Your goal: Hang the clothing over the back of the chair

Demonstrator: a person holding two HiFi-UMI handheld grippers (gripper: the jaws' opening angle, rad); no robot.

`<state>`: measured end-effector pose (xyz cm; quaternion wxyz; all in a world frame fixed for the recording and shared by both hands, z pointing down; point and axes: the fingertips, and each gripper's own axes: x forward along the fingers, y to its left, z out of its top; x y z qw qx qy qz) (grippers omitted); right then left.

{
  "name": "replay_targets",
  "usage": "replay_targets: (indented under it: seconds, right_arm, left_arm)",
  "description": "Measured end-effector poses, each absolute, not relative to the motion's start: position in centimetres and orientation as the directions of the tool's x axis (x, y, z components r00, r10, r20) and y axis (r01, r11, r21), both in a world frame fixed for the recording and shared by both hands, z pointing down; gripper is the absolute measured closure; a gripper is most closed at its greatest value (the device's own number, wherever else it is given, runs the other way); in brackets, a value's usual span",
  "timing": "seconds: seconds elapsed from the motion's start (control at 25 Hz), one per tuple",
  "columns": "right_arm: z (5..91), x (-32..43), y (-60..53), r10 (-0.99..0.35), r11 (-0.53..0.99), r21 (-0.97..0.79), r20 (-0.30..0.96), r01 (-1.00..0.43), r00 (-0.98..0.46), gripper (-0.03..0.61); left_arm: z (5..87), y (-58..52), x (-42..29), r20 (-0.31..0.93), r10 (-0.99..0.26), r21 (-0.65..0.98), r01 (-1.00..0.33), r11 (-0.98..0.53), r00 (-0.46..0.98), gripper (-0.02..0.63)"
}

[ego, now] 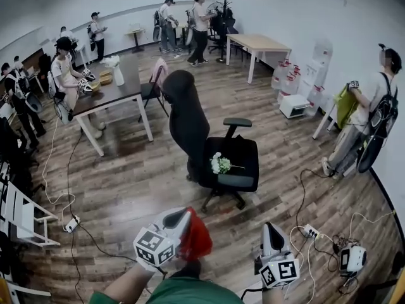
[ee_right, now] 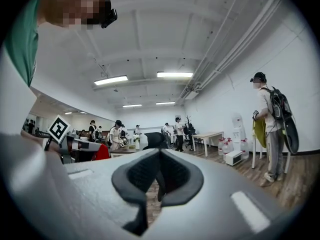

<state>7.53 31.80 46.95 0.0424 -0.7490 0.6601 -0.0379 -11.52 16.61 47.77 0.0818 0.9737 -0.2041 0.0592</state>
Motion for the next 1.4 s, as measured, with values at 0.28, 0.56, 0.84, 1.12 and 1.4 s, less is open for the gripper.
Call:
replay_targets:
  seconds: [0.28,0.56,0.84,1.12,1.4]
  right_arm:
    - [47.1,11.2,24.0,-0.991,-0.134,-0.108,0.031,-0.985,0.132,0.576]
    - [46.3,14.1,14.7,-0.991,-0.133,-0.098,0.041,-0.986,0.13,0.576]
    - [47.6,15.5,5.9,-0.994,-0.089,-0.113,0.068,-0.99,0.081,0.576]
    - [50.5,21.3,-2.4,-0.995,-0.007,-0.148,0.103,-0.989,-0.009,0.576]
    - [49.3,29.1,-11.5,-0.986,0.13,-0.145,0.088,-0.981,-0.144,0.577]
  left_arm:
    - [47.3,8.4,-7.8,0.133,-0.385,0.143,-0.402,-0.904,0.913,0.598]
    - [45.8,-0.2,-4.2,0.11,-0.362,0.141,-0.375,-0.916,0.926,0.598]
    - [45.2,-8.0,-1.1,0.107,-0.357,0.136,-0.369,-0.92,0.928,0.598]
    - [47.6,-14.0,4.1,0.149,-0.411,0.165,-0.433,-0.886,0.899,0.598]
    - [45.4,-20.2,10.5,0.145,-0.522,0.106,-0.538,-0.836,0.841,0.598]
